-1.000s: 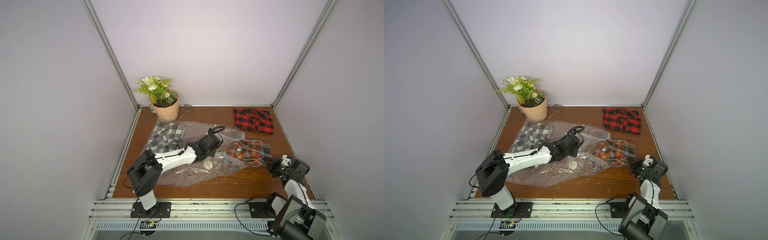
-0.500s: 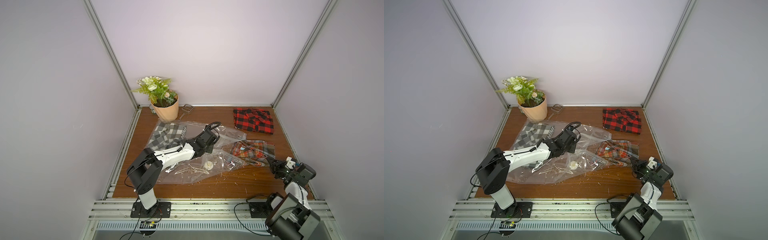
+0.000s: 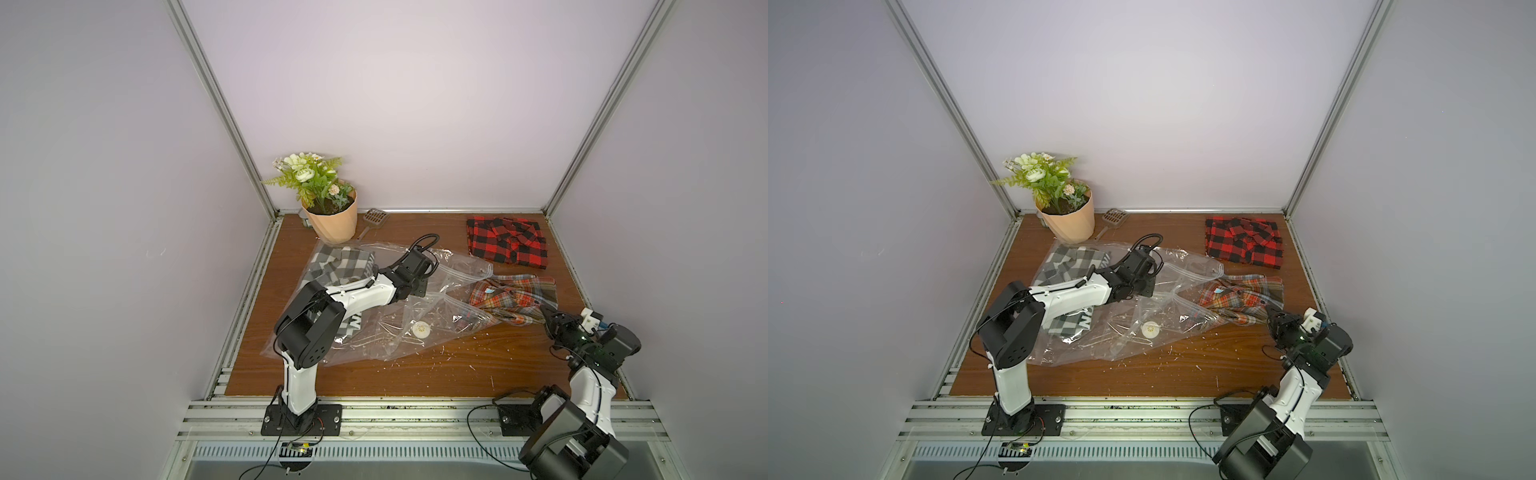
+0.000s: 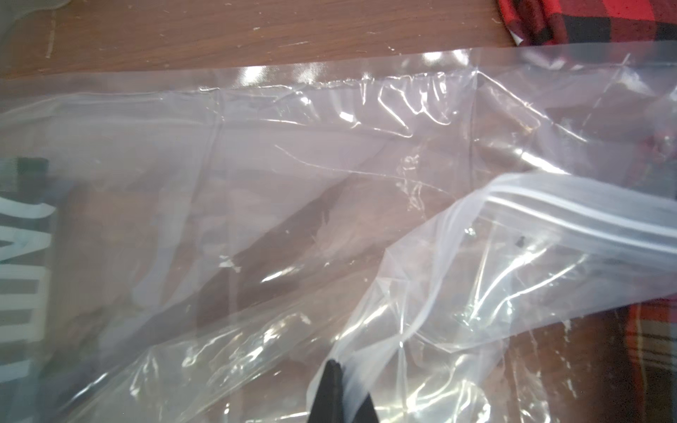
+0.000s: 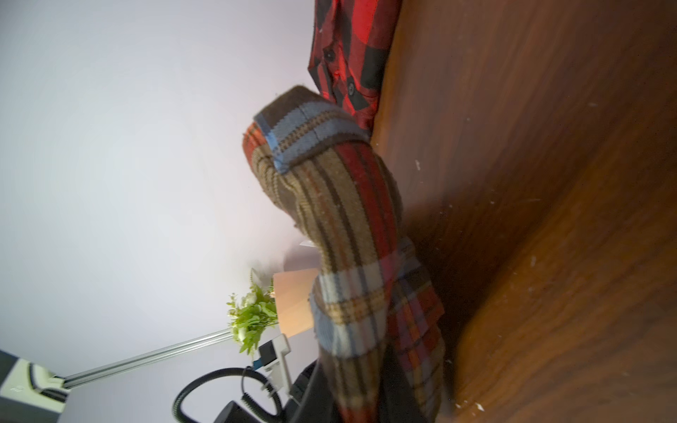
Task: Take the shirt out of the vacuum bag
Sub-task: Take out the shirt from the vacuum bag.
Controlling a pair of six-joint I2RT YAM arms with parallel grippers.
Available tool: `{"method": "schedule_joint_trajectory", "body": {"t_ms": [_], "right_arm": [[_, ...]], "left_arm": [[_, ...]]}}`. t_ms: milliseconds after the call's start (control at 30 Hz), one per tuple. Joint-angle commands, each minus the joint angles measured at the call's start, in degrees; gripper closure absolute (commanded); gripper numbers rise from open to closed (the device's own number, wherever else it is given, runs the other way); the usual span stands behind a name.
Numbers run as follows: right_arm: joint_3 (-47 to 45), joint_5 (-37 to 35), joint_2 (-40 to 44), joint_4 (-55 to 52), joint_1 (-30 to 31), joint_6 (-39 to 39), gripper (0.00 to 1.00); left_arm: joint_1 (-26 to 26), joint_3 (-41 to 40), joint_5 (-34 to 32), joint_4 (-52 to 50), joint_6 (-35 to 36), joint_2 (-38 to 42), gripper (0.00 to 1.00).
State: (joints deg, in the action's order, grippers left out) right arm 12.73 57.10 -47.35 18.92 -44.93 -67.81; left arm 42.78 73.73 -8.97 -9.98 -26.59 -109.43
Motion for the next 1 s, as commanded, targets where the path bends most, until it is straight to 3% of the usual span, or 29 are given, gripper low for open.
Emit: {"method": "schedule_joint_trajectory", "body": {"t_ms": [0,233,467,700,967], "right_arm": [[3.63,2.17,-0.4,19.62,2.18,-12.36,1.0],[9.76,0.22,-0.06,32.43,3.71,-26.32,1.0],[12.71,-1.82,0.71,30.98,4.06,-26.74,1.0],[8.64,-5.57,-2.78,51.4,3.91,-39.81,1.0],[6.43,-5.09,-3.89,48.76,2.09,-35.05,1.0]], "left_arm": [[-0.85,1.57,3.03,1.63,0.71,-2.43,1.0],[-0.33,0.24,3.45,3.36,0.41,-4.39,1.0],[-0.42,-2.91,3.78,5.12,0.32,-4.14,1.0],[-0.25,-6.71,3.06,6.36,-0.37,-4.5,1.0],[-4.45,-12.39,-0.78,4.82,-0.6,-0.22,1.0]]}}
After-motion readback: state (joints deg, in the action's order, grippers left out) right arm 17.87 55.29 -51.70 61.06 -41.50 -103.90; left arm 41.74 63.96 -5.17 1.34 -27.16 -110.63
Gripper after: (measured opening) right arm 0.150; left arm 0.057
